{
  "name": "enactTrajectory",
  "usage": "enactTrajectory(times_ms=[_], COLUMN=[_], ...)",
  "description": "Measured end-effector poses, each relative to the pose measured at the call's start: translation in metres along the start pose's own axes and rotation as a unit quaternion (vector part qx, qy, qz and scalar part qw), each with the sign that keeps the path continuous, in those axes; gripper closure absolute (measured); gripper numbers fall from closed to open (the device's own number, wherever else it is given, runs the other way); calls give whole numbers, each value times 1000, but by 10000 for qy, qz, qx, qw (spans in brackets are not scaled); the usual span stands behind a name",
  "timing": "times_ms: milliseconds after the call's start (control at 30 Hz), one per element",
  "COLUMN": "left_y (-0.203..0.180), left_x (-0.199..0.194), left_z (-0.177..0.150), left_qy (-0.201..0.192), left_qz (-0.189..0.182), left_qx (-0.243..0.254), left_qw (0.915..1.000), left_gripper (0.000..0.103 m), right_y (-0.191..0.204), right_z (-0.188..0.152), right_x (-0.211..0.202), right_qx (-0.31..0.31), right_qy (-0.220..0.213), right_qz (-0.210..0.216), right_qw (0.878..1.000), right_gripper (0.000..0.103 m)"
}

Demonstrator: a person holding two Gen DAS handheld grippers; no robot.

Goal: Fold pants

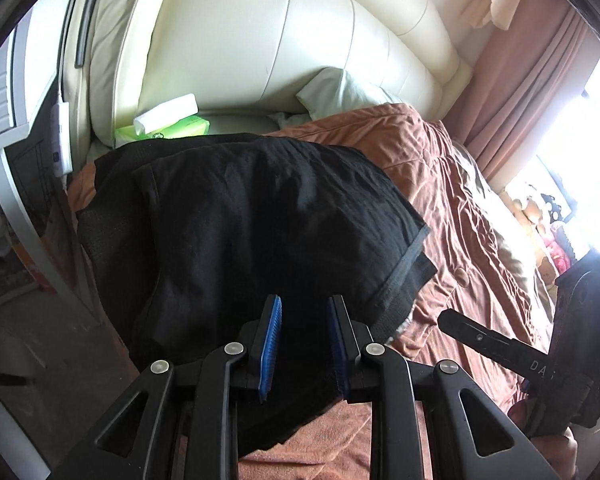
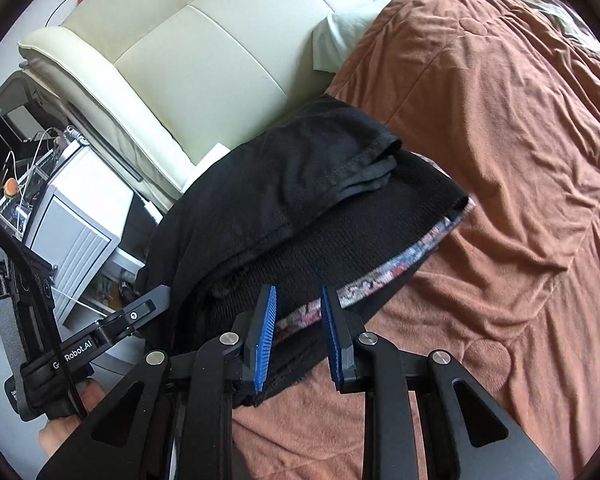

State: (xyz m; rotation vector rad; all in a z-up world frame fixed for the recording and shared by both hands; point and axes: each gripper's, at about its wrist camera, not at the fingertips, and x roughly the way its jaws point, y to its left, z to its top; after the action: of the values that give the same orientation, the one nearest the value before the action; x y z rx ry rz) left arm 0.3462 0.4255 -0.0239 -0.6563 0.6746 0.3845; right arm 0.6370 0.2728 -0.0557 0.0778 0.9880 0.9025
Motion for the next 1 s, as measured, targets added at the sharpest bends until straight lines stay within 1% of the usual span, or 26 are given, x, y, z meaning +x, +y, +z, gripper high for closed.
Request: enactTrajectory(times_ms=[167, 233, 267, 300, 367, 400, 433, 467, 500, 600, 633, 733, 767, 833, 900, 1000], left_y=[-21, -30, -34, -39, -49, -54, -58, -63, -69, -84, -88, -99, -103, -110, -119, -129], left_x=[-28, -43, -49, -57, -71, -77, -84, -90, -97, -119, -125, -143, -148, -160, -173, -195], left_z=[-9, -13, -15, -17, -21, -23, -26, -29, -33, -46, -50, -61, -64, -71, -79, -91], left_qy=[-11, -77, -110, -143, -213, -241, -258, -277, -305, -427, -455, -515, -528, -582, -686, -910], left_qz=[-36, -41, -59, -66, -50, -57, -70, -81, -93, -128, -127, -157, -155, -153, -169, -139], left_qx=[127, 202, 247, 300, 401, 455, 506, 555, 607, 786, 823, 915, 948, 1044, 1222, 1371], left_qw=[9999, 9998, 9996, 9994, 9990, 9987, 9984, 9980, 9976, 9959, 9955, 9943, 9940, 9927, 9900, 9863], left_gripper=[76, 70, 68, 68, 67, 66, 65, 61, 57, 52, 50, 45, 41, 32, 15, 5], right_y=[-1, 0, 1, 4, 8, 9, 12, 14, 16, 21, 23, 30, 32, 36, 41, 48], right_z=[-19, -27, -30, -35, -44, -50, -58, -65, -71, -86, -91, -106, -111, -121, -131, -146], right_x=[-50, -71, -81, -93, -118, -129, -140, -152, -163, -192, -202, -229, -237, -254, -270, -292], right_qx=[83, 123, 129, 121, 80, 62, 61, 70, 73, 78, 70, -12, -28, -66, -126, -253], right_qy=[-147, -187, -226, -285, -472, -546, -596, -645, -697, -804, -838, -967, -987, -1049, -1091, -1170], right_qz=[-233, -249, -278, -322, -388, -419, -458, -498, -529, -600, -635, -743, -774, -769, -785, -908], right_qw=[9996, 9994, 9993, 9990, 9981, 9976, 9972, 9966, 9961, 9949, 9944, 9925, 9921, 9915, 9908, 9886], right_gripper=[82, 82, 79, 74, 58, 54, 46, 40, 39, 36, 33, 28, 26, 25, 23, 21])
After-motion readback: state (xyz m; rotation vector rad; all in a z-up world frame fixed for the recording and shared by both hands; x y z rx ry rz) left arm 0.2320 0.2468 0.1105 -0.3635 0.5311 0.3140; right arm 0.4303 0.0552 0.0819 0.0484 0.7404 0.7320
